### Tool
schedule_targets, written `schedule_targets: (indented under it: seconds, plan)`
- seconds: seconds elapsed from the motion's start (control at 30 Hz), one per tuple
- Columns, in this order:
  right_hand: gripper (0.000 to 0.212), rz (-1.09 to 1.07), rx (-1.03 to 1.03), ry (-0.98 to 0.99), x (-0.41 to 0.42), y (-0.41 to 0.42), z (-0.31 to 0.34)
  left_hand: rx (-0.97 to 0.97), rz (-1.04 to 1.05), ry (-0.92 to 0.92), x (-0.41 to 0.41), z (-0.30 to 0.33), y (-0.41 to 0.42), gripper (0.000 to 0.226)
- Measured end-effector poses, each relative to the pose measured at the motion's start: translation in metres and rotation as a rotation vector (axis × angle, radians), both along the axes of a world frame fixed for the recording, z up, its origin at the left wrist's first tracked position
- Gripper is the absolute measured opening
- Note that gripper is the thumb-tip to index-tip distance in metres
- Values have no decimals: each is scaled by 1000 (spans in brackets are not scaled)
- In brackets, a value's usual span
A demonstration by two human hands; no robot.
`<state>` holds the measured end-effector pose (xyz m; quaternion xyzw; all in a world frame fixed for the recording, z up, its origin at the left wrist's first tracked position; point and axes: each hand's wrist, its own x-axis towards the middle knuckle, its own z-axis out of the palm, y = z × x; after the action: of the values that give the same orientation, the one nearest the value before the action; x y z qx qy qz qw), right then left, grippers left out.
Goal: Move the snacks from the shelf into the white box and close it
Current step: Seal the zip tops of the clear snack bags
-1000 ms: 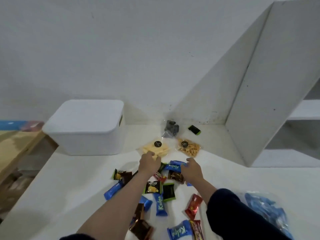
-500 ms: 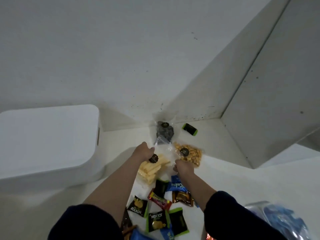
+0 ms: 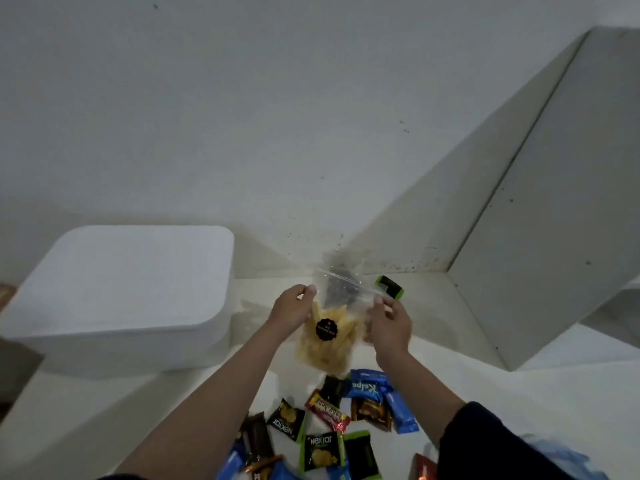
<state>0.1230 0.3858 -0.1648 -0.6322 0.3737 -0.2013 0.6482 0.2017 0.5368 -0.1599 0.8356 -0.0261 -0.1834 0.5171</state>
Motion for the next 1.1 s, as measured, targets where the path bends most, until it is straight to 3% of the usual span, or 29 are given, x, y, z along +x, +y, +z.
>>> schedule_targets:
  seconds: [0.13,0.27,0.43,0.67,1.1]
  plan:
    - [11,14,-180,-208,-34,0,45,-202,-39,-79,-41,50,3,35]
    - [15,15,-188,-420,-72,-5,83,-416,50,-230,-86,87,-2,24]
    - [15,90,-195,-543,-107,-19,112,-698,126,-222,-135,119,-14,16]
    - [13,127,-179,-642,-138,-31,120,-687,153,-218,-179,138,-22,18]
    - [20,188,-5,-709,-142,-45,123,-541,207,-429,-188,133,-34,17]
